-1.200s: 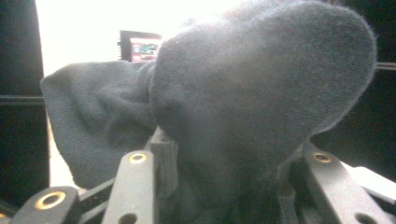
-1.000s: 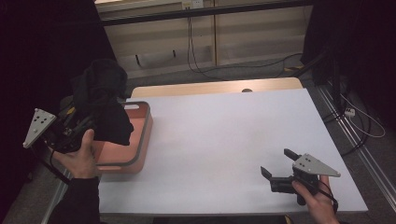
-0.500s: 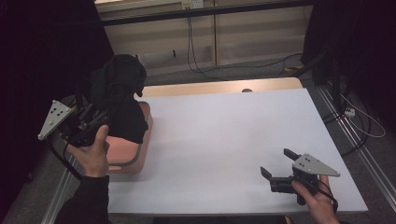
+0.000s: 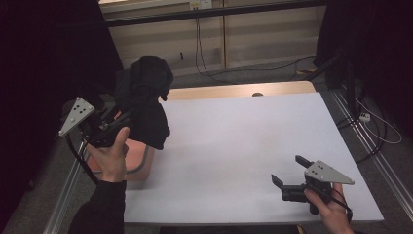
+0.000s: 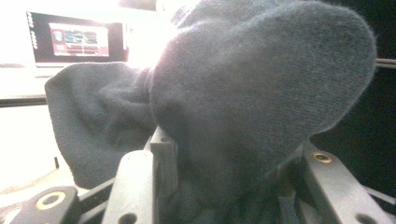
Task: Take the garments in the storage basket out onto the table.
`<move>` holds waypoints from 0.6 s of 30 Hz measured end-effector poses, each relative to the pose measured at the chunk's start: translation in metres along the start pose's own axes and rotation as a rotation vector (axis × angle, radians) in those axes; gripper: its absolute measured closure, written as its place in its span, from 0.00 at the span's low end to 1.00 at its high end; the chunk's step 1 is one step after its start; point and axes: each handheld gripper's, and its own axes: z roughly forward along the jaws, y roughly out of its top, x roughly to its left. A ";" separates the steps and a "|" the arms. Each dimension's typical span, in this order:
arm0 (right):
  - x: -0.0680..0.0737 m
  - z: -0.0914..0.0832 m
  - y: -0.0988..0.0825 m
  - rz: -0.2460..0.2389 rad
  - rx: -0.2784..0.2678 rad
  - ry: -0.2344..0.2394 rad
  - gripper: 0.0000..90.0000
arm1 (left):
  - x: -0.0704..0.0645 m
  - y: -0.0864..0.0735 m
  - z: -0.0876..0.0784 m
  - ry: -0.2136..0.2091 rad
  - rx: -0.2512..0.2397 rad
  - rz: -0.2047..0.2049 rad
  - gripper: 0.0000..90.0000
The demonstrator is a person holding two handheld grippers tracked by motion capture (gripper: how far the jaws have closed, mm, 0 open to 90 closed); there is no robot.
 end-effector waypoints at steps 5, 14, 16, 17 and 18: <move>0.000 0.000 0.000 0.000 0.000 0.002 0.00 | -0.007 -0.002 0.011 -0.018 0.019 -0.002 0.62; 0.000 0.000 0.000 0.001 -0.003 0.003 0.00 | -0.020 -0.004 0.031 -0.059 0.061 0.012 0.62; 0.000 0.000 0.000 -0.001 -0.004 0.002 0.00 | -0.024 -0.004 0.035 -0.064 0.058 0.005 0.62; 0.000 0.000 0.000 -0.002 -0.004 0.003 0.00 | -0.024 -0.004 0.036 -0.072 0.072 0.021 0.62; 0.000 0.000 0.000 -0.001 -0.004 0.002 0.00 | -0.026 -0.004 0.038 -0.074 0.065 0.011 0.62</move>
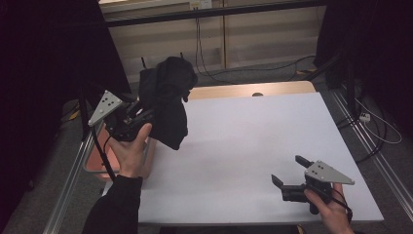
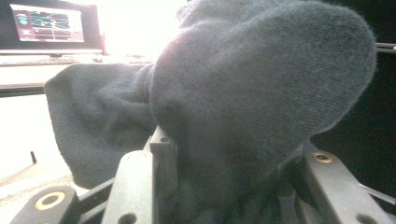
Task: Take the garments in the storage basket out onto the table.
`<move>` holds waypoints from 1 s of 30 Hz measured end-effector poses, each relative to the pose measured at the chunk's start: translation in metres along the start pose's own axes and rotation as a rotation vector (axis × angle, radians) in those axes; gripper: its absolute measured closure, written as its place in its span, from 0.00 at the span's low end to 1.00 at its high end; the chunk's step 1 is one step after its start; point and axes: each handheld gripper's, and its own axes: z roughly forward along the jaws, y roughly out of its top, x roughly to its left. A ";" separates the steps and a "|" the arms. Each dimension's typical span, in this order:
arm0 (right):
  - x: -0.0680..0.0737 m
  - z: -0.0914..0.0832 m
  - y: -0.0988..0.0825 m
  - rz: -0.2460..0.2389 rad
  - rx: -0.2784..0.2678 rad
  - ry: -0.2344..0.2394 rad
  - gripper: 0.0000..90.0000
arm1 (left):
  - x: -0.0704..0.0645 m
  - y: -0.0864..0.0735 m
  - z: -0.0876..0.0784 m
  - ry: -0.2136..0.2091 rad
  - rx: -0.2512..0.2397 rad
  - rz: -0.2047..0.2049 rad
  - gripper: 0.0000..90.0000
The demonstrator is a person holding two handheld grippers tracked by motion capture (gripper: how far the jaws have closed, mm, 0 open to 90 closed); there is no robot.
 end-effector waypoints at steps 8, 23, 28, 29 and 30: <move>0.000 -0.001 0.000 -0.001 0.005 -0.001 0.00 | -0.012 0.000 0.017 -0.035 0.011 -0.008 0.62; 0.000 0.000 0.000 -0.002 0.007 0.000 0.00 | -0.024 -0.004 0.047 -0.079 0.074 -0.012 0.62; 0.000 0.000 0.000 -0.003 0.007 0.002 0.00 | -0.030 -0.009 0.057 -0.101 0.093 -0.021 0.62; 0.000 0.000 0.000 -0.002 0.007 0.001 0.00 | -0.032 -0.010 0.059 -0.105 0.093 -0.026 0.62; 0.000 -0.001 0.000 -0.002 0.007 0.001 0.00 | -0.033 -0.011 0.061 -0.110 0.097 -0.025 0.62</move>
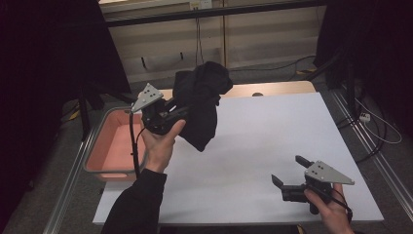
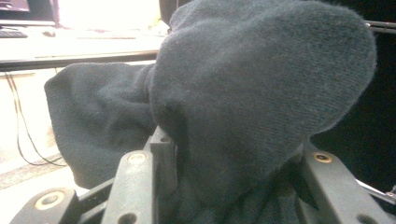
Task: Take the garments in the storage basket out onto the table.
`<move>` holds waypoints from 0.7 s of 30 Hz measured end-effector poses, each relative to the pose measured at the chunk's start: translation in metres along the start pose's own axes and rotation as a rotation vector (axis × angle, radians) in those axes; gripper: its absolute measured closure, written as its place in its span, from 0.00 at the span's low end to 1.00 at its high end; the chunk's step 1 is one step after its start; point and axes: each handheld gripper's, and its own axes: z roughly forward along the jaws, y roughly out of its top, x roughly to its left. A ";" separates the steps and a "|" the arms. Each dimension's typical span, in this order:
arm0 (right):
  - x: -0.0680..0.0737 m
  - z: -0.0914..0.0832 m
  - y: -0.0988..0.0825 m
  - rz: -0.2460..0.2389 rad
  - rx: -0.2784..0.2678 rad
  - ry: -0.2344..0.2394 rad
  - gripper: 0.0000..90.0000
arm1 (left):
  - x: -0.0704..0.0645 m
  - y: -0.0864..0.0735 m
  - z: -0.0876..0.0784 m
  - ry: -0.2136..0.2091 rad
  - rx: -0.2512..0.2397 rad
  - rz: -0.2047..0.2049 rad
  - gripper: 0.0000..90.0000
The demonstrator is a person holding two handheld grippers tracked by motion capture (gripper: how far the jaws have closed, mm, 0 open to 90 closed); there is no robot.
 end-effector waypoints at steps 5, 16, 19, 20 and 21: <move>0.000 0.000 0.000 0.001 0.000 -0.001 0.00 | -0.005 -0.003 0.009 -0.019 0.016 -0.004 0.62; 0.000 -0.001 0.000 0.000 -0.001 0.001 0.00 | -0.012 -0.020 0.026 -0.050 0.072 -0.015 0.62; 0.000 -0.001 0.000 -0.002 -0.003 0.002 0.00 | -0.015 -0.031 0.027 -0.068 0.087 -0.023 0.62; 0.000 -0.001 0.000 -0.001 -0.002 0.002 0.00 | -0.016 -0.034 0.028 -0.068 0.093 -0.027 0.62; 0.000 -0.001 0.000 -0.002 0.000 0.001 0.00 | -0.016 -0.037 0.030 -0.069 0.100 -0.031 0.62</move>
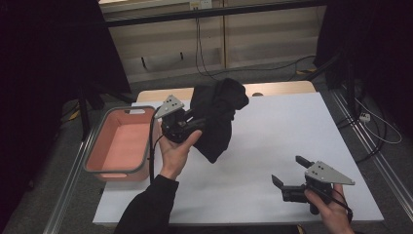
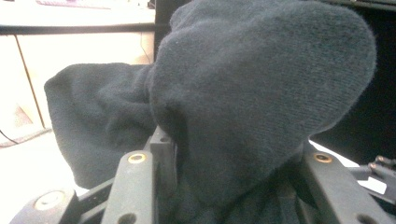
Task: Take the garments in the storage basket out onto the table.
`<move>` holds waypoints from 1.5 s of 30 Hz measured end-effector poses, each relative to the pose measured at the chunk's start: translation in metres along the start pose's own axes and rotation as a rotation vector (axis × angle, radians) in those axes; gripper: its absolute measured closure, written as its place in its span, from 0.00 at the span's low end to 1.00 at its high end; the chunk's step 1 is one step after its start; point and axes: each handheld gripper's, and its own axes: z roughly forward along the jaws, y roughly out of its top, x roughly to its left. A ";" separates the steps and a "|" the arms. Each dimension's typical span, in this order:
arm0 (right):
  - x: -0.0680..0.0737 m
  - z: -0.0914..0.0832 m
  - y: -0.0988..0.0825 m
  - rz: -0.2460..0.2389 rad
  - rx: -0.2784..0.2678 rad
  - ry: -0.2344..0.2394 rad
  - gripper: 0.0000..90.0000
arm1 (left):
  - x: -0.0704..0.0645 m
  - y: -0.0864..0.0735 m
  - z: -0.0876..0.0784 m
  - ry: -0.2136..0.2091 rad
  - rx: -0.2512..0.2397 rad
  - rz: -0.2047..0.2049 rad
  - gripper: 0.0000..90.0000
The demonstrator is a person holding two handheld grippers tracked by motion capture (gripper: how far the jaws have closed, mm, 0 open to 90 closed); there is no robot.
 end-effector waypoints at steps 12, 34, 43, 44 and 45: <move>0.000 0.000 0.000 -0.001 -0.001 0.001 0.00 | 0.007 -0.024 0.023 0.018 0.088 -0.022 0.62; 0.000 0.000 0.000 -0.002 -0.002 0.004 0.00 | 0.009 -0.063 0.061 0.025 0.252 -0.018 0.61; 0.000 0.000 0.000 -0.002 -0.002 0.006 0.00 | 0.004 -0.084 0.080 0.012 0.341 -0.014 0.58; 0.000 0.000 0.000 -0.002 -0.002 0.006 0.00 | 0.003 -0.086 0.082 0.013 0.352 -0.006 0.58; 0.000 0.000 0.000 -0.001 -0.002 0.006 0.00 | 0.003 -0.089 0.084 0.016 0.363 -0.005 0.58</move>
